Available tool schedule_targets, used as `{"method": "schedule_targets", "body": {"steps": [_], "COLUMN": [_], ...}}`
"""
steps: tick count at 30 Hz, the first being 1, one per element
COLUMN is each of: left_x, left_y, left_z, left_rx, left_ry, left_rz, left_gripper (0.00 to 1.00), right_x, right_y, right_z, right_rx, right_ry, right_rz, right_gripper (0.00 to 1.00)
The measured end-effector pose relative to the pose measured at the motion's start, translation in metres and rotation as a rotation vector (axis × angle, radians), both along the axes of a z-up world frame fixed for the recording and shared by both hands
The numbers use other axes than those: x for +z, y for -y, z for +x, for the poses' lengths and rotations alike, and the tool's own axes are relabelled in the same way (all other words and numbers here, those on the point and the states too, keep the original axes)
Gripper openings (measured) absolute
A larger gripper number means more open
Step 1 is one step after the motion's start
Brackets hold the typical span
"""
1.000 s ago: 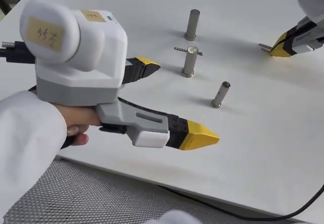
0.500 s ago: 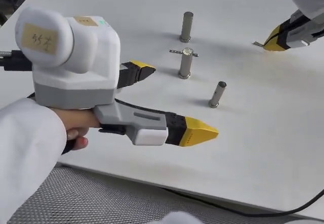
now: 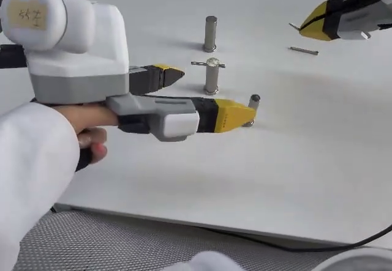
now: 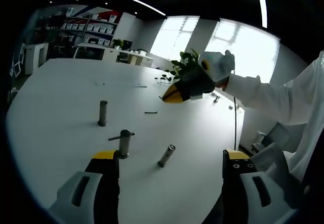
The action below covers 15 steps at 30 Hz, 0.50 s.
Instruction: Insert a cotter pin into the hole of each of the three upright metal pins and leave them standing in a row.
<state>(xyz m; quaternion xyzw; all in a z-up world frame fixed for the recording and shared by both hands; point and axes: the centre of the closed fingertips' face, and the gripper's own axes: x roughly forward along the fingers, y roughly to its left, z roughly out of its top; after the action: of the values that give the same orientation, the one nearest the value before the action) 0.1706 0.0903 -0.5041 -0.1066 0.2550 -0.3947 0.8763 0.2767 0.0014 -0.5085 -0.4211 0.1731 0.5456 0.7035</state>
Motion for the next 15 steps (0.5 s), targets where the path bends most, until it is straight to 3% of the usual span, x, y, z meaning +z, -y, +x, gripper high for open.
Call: {"method": "schedule_targets", "body": {"steps": [4,5,11,14,15], "left_x": [0.014,0.016,0.025,0.027,0.028], "left_y": [0.011,0.011,0.023,0.032,0.036], "left_z": [0.007,0.01,0.025,0.028,0.029], "left_rx": [-0.006,-0.006,-0.039,-0.063,-0.069], "left_ry": [-0.032,-0.032,-0.004,-0.017,-0.043], "left_rz": [-0.1,-0.106,-0.08,-0.081,-0.095], "left_gripper": [0.75,0.73,0.66,0.6,0.57], "right_x": [0.009,0.01,0.018,0.02,0.021], "right_y": [-0.007,-0.008,-0.017,-0.018,-0.019], "right_z": [-0.017,-0.019,-0.046,-0.048,-0.052], "right_rx": [-0.001,-0.001,0.003,0.004,0.007], "right_ry": [0.031,0.035,0.057,0.076,0.089], "right_rz": [0.049,0.057,0.103,0.109,0.106], "right_gripper": [0.0,0.0,0.0,0.0,0.0]}}
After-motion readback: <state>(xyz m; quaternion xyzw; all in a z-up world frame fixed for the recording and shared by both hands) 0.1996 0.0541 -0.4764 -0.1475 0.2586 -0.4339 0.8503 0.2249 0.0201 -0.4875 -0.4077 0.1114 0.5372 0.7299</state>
